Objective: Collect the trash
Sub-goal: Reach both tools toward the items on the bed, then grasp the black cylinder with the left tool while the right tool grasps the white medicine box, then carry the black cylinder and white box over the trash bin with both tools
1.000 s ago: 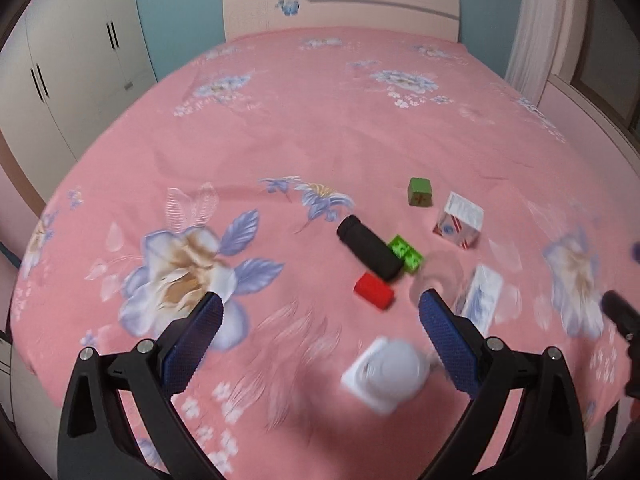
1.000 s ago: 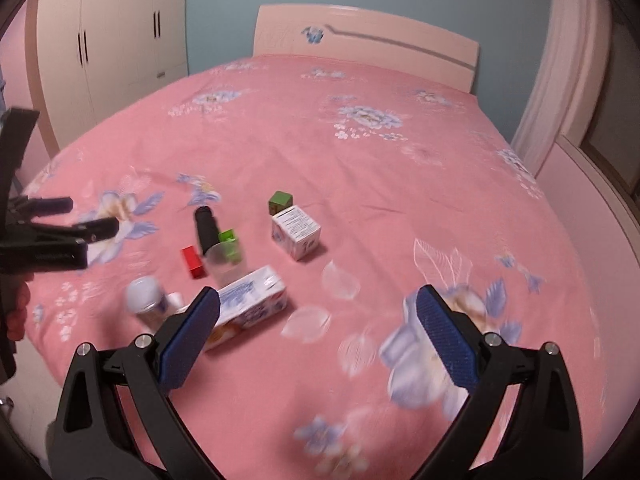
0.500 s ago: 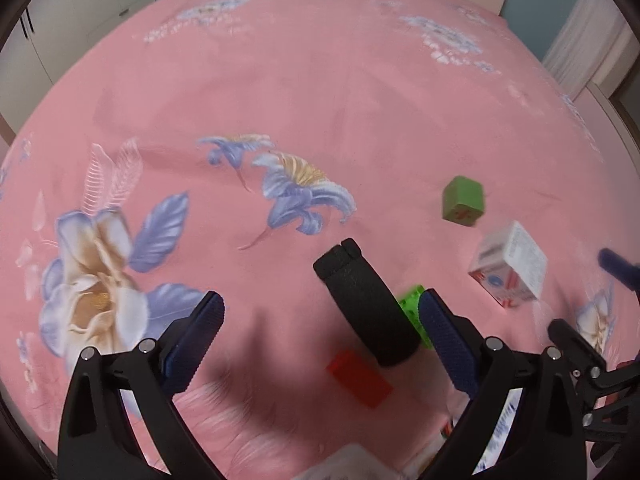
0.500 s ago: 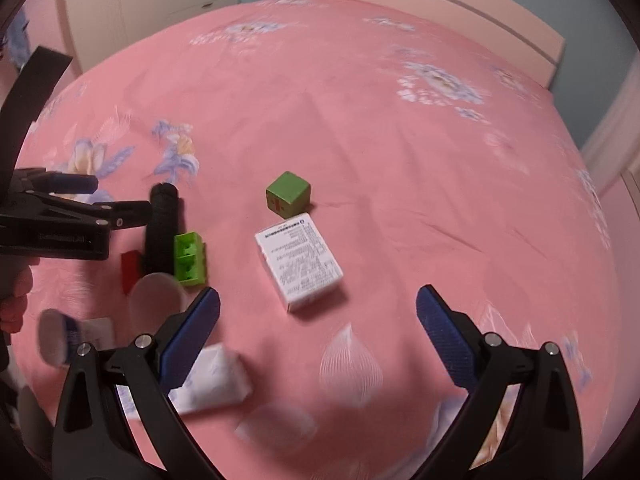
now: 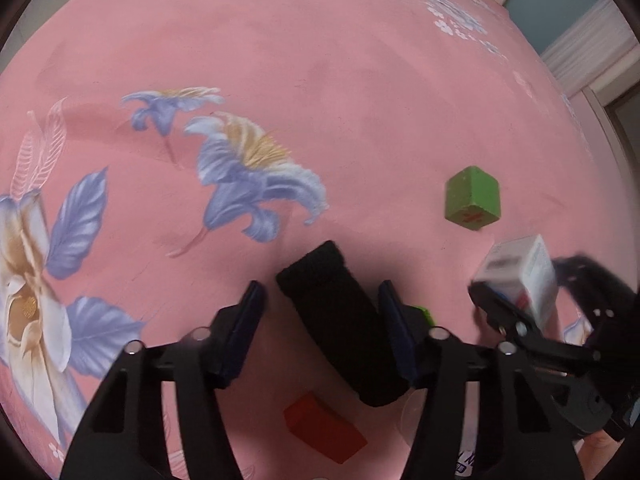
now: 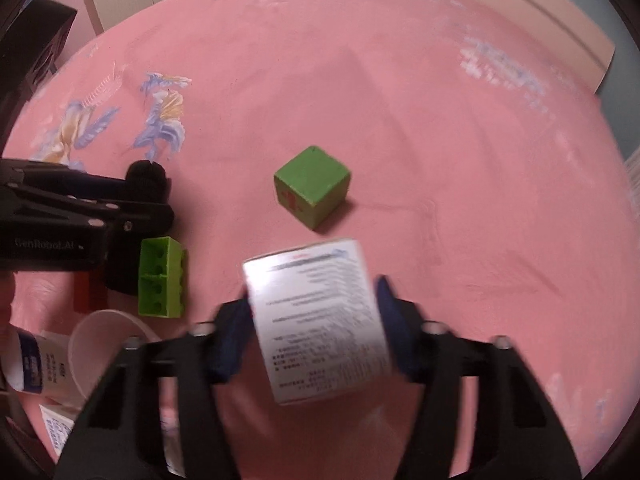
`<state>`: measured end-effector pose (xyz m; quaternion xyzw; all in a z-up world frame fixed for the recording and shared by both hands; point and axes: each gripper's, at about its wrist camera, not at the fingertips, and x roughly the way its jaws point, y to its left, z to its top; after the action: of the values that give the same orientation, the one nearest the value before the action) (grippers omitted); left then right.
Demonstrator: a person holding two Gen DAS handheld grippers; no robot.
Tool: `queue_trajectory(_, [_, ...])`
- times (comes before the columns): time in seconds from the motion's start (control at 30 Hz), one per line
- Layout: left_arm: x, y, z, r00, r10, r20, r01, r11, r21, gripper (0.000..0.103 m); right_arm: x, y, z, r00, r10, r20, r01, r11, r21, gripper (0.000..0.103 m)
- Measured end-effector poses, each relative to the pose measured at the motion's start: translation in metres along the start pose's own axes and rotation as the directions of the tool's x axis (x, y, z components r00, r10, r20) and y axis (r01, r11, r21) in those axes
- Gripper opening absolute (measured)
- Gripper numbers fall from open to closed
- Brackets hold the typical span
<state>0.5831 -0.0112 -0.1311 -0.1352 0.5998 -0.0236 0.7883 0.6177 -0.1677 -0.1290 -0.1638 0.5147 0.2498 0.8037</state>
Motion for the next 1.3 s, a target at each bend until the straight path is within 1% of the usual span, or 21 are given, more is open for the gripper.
queue_trajectory(0.03, [0.002,-0.004,0.004,1.0,-0.012,-0.003,0.012,1.0,0.006,0.051,0.0,0.001,-0.001,1.0,-0.002,0.007,0.002,1.0,0.001,0.045])
queue_trajectory(0.17, [0.002,-0.009,0.005,1.0,-0.008,0.009,0.007,0.999,0.045,0.05,-0.006,0.004,-0.006,1.0,-0.007,0.024,0.007,1.0,0.013,0.044])
queue_trajectory(0.27, [-0.004,-0.009,0.006,1.0,-0.017,0.014,0.016,0.998,0.053,0.049,-0.019,0.003,-0.009,0.998,-0.035,0.046,0.033,0.999,0.029,0.044])
queue_trajectory(0.33, [-0.013,-0.009,0.006,0.999,-0.011,0.03,0.009,0.998,0.061,0.049,-0.032,0.002,-0.009,0.997,-0.046,0.065,0.043,0.998,0.048,0.044])
queue_trajectory(0.5, [-0.051,-0.017,0.005,0.996,0.0,0.09,-0.008,0.995,0.097,0.048,-0.074,0.002,-0.008,0.989,-0.083,0.121,0.074,0.994,0.078,0.044])
queue_trajectory(0.57, [-0.072,-0.019,0.002,0.993,0.013,0.12,-0.028,0.992,0.122,0.048,-0.093,0.003,-0.007,0.986,-0.095,0.14,0.083,0.993,0.084,0.044])
queue_trajectory(0.63, [-0.098,-0.023,-0.001,0.988,0.023,0.153,-0.046,0.988,0.147,0.048,-0.118,0.009,-0.007,0.98,-0.115,0.161,0.102,0.991,0.083,0.044])
queue_trajectory(0.73, [-0.137,-0.028,-0.008,0.976,0.04,0.213,-0.08,0.98,0.18,0.048,-0.155,0.016,-0.011,0.972,-0.14,0.191,0.127,0.989,0.079,0.044])
queue_trajectory(0.8, [-0.171,-0.03,-0.02,0.963,0.054,0.263,-0.11,0.973,0.203,0.048,-0.183,0.025,-0.014,0.964,-0.156,0.215,0.141,0.987,0.083,0.044])
queue_trajectory(0.87, [-0.196,-0.029,-0.03,0.954,0.062,0.294,-0.13,0.967,0.219,0.048,-0.21,0.033,-0.019,0.958,-0.164,0.237,0.147,0.985,0.088,0.044])
queue_trajectory(0.93, [-0.226,-0.029,-0.043,0.94,0.066,0.334,-0.153,0.959,0.239,0.048,-0.24,0.046,-0.025,0.947,-0.184,0.264,0.167,0.982,0.084,0.044])
queue_trajectory(0.97, [-0.235,-0.032,-0.046,0.935,0.07,0.348,-0.163,0.955,0.246,0.048,-0.25,0.049,-0.027,0.943,-0.189,0.273,0.172,0.982,0.083,0.044])
queue_trajectory(1.0, [-0.254,-0.032,-0.056,0.923,0.076,0.376,-0.184,0.948,0.259,0.048,-0.267,0.058,-0.031,0.938,-0.195,0.285,0.179,0.98,0.082,0.044])
queue_trajectory(1.07, [-0.276,-0.031,-0.068,0.909,0.085,0.409,-0.211,0.939,0.273,0.048,-0.295,0.073,-0.039,0.928,-0.203,0.312,0.188,0.979,0.078,0.044])
queue_trajectory(1.13, [-0.302,-0.032,-0.086,0.886,0.095,0.454,-0.248,0.925,0.289,0.048,-0.319,0.087,-0.047,0.919,-0.209,0.334,0.197,0.978,0.072,0.044])
queue_trajectory(1.17, [-0.316,-0.032,-0.097,0.871,0.098,0.481,-0.268,0.916,0.299,0.048,-0.332,0.096,-0.051,0.913,-0.213,0.347,0.203,0.977,0.067,0.044])
queue_trajectory(1.3, [-0.356,-0.033,-0.129,0.844,0.084,0.53,-0.293,0.9,0.323,0.048,-0.374,0.126,-0.066,0.895,-0.22,0.387,0.217,0.975,0.052,0.044])
